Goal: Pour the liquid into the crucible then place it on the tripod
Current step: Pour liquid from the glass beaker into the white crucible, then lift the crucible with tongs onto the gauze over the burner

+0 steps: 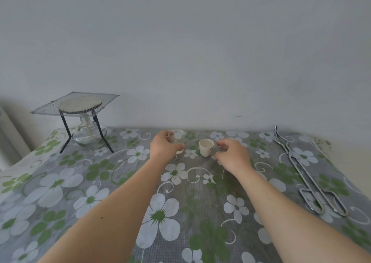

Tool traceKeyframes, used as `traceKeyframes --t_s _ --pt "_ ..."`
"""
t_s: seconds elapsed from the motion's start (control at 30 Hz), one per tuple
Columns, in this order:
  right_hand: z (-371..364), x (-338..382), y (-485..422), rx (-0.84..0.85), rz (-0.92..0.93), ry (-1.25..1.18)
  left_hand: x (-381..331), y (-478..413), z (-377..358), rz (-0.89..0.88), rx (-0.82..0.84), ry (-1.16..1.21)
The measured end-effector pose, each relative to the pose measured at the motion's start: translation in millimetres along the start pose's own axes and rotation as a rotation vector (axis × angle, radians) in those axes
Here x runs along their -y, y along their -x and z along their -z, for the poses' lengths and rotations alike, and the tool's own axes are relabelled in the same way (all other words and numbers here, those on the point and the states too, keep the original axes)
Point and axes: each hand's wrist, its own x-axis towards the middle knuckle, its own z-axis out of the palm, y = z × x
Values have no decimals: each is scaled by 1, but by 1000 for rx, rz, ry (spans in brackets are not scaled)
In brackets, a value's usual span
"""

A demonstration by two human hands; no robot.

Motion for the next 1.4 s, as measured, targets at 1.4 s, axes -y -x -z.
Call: traceKeyframes --t_s 1.4 --pt "125 -102 89 -193 -268 585 -59 128 -109 -763 317 -649"
